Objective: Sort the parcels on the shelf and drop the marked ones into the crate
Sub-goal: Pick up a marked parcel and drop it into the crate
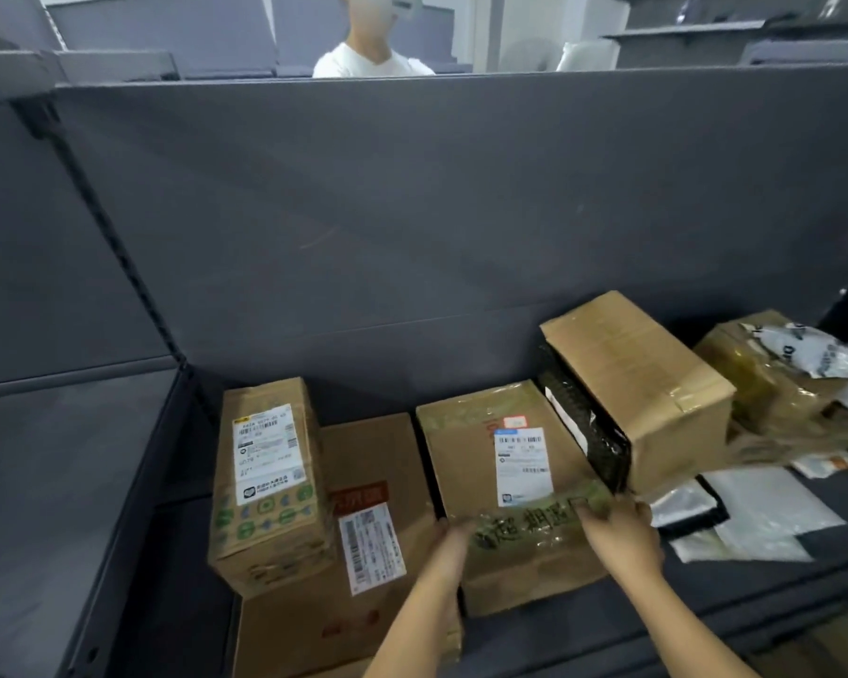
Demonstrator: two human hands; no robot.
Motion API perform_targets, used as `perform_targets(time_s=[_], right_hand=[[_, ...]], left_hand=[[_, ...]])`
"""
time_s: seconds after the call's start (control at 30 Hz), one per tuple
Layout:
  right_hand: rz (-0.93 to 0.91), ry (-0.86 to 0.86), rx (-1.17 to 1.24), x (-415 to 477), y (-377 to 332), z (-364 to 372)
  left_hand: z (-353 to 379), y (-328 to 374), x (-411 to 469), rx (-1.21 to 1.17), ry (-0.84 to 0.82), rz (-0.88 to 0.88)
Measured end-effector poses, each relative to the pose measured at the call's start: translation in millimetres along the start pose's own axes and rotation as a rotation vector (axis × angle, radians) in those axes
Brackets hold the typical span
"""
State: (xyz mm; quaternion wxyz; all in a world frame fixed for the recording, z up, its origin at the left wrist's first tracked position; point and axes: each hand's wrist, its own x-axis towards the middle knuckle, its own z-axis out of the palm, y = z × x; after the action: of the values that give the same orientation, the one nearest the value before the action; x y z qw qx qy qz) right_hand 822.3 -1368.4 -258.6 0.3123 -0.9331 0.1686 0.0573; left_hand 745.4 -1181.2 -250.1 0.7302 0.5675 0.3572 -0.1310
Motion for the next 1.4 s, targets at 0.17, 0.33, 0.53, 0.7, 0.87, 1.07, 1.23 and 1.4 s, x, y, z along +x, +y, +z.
perform_targets(time_s=[0.17, 0.33, 0.53, 0.7, 0.87, 1.07, 1.23, 1.4], right_hand=[[-0.217, 0.107, 0.281, -24.8, -17.3, -35.5], [-0.309, 0.137, 0.452, -59.7, -43.9, -65.7], [-0.497, 0.158, 0.716, -102.9, -65.9, -96.3], [-0.517, -0.123, 1.142, -114.9, -77.7, -89.5], [-0.451, -0.488, 1.148, -101.8, -89.4, -73.0], [-0.564, -0.396, 0.892, -98.4, -93.4, -57.1], [-0.67, -0.381, 0.82, -113.5, -100.8, -58.4], [-0.706, -0.348, 0.774, -114.1, -109.9, -59.5]], left_hand=[[-10.5, 19.7, -22.1, 0.093, 0.052, 0.124], [-21.4, 27.1, -62.0, -0.109, 0.066, 0.257], [-44.3, 49.3, -112.5, -0.21, 0.003, 0.585], [-78.0, 62.4, -124.5, -0.14, -0.017, 0.82], [-105.6, 68.4, -110.5, -0.01, -0.124, 0.815], [-112.3, 69.8, -100.2, 0.027, -0.023, 0.79], [-120.3, 81.6, -92.0, -0.013, 0.022, 0.743], [-124.2, 83.3, -98.3, -0.012, -0.007, 0.748]])
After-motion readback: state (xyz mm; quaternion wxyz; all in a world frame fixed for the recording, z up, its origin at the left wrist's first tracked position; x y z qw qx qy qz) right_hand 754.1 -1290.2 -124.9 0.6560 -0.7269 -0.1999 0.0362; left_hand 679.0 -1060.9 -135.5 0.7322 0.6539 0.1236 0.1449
